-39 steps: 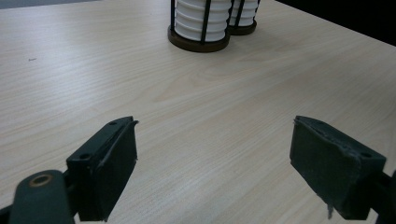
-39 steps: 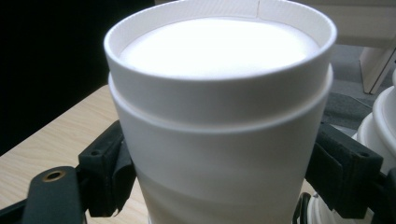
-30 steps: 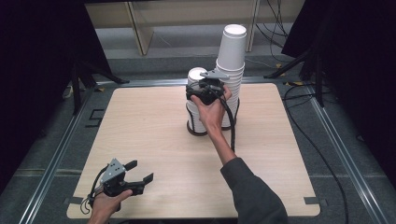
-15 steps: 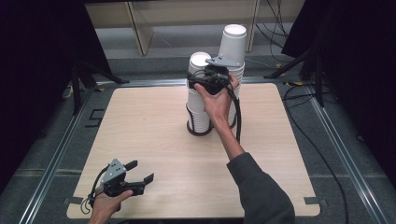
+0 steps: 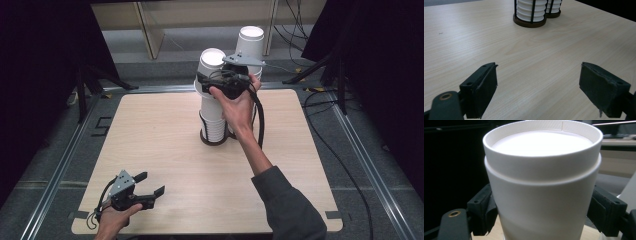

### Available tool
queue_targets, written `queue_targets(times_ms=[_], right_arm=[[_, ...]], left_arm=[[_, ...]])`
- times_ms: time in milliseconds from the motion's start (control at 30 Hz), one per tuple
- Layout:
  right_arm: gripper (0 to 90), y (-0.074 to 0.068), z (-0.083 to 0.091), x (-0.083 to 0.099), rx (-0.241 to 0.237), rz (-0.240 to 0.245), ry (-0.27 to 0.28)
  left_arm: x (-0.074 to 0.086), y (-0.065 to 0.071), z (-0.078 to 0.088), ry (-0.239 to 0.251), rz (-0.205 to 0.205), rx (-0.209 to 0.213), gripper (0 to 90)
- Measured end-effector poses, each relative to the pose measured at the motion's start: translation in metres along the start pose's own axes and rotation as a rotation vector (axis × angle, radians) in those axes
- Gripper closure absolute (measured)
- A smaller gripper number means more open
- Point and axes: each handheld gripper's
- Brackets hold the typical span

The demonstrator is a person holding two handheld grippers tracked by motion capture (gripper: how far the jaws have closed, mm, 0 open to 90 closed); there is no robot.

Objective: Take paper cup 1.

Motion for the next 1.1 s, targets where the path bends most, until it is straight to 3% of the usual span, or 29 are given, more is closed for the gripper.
queue_targets(times_ms=[33,133,267,300,333,400,433,467,500,733,767,833,933,967,1100], right_arm=[[19.7,-0.002,0.003,0.002,-0.016,0.007,0.006],[19.6,-0.009,0.012,0.008,-0.065,0.008,-0.008],[19.6,-0.016,0.021,0.023,-0.108,0.048,-0.008],[19.7,-0.019,0.024,0.027,-0.123,0.040,-0.016],[19.6,-0.020,0.025,0.031,-0.137,0.049,-0.008],[19.6,-0.022,0.027,0.035,-0.143,0.048,-0.020],[19.6,-0.026,0.029,0.046,-0.161,0.049,-0.032],[19.6,-0.027,0.029,0.049,-0.167,0.062,-0.026],[19.6,-0.028,0.030,0.054,-0.172,0.065,-0.035],[19.6,-0.035,0.031,0.087,-0.221,0.058,-0.065],[19.6,-0.037,0.030,0.093,-0.239,0.034,-0.062],[19.7,-0.038,0.032,0.100,-0.249,0.031,-0.072],[19.6,-0.040,0.033,0.113,-0.281,0.014,-0.070],[19.6,-0.041,0.033,0.117,-0.289,0.017,-0.080],[19.6,-0.044,0.032,0.131,-0.314,0.014,-0.104]], left_arm=[[0.000,0.000,0.002,-0.016,-0.003,-0.019,14.6],[0.000,0.000,0.001,-0.020,-0.006,-0.019,14.6],[0.000,0.002,0.000,-0.014,0.003,-0.010,14.6],[0.000,0.001,0.000,-0.016,-0.008,-0.008,14.6],[0.001,0.001,-0.001,-0.006,0.010,0.003,14.6],[0.001,0.001,-0.001,-0.002,0.007,0.005,14.6],[0.001,-0.001,-0.002,0.006,-0.004,0.007,14.6],[0.000,0.000,0.000,-0.014,-0.001,-0.014,14.6],[0.001,-0.001,-0.001,0.006,0.002,0.009,14.6],[0.000,-0.001,-0.002,0.007,0.001,0.010,14.6],[0.000,-0.001,-0.001,0.003,-0.001,0.006,14.6],[0.000,0.000,0.000,-0.014,0.004,-0.015,14.6],[-0.001,-0.001,-0.001,-0.007,-0.008,-0.004,14.6],[0.000,0.001,-0.002,-0.001,0.015,0.002,14.6],[0.000,0.002,-0.002,-0.004,0.011,0.003,14.6]])
Point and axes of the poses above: each handheld gripper's, and its own axes: z roughly backward along the jaws, x roughly out of its underside, y roughly to its right, and after that the axes turned 14 degrees about z, right-handed
